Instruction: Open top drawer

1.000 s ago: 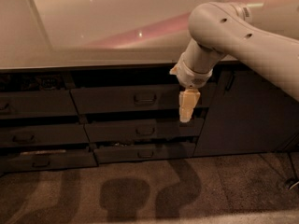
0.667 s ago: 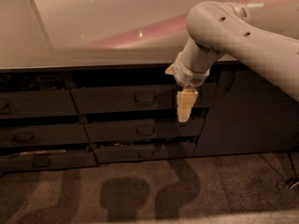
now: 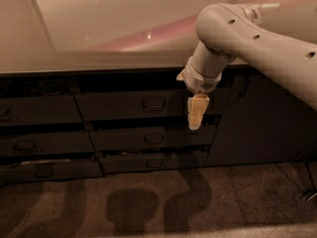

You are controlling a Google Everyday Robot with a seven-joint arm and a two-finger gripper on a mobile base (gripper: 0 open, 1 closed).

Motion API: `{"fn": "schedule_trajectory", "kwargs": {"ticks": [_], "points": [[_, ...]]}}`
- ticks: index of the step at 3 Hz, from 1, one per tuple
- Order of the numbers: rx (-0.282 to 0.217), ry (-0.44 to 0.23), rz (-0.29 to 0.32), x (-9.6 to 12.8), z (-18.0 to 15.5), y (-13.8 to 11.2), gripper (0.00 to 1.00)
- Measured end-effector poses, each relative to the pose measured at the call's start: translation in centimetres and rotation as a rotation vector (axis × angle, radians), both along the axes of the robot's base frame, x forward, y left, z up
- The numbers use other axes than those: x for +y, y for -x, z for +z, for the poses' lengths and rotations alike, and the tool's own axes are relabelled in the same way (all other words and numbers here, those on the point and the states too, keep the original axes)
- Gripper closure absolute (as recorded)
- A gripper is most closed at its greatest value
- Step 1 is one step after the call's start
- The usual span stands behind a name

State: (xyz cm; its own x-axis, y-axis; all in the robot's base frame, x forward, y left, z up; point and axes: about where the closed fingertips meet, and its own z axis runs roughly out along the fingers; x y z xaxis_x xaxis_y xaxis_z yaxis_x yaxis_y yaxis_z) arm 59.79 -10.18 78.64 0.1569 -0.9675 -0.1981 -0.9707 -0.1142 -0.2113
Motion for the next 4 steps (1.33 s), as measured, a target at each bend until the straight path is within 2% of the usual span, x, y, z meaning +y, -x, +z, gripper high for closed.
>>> {"fn": "schedule_trajectory", "kwargs": {"ticks": [2, 3, 4], "points": [[0.193, -0.005, -0.061, -4.6, -7.2, -5.0, 0.00], [0.196, -0.011, -0.070, -4.8, -8.0, -5.8, 0.00], [0.187, 0.007, -0.067, -4.4, -8.3, -5.4, 0.00]]}}
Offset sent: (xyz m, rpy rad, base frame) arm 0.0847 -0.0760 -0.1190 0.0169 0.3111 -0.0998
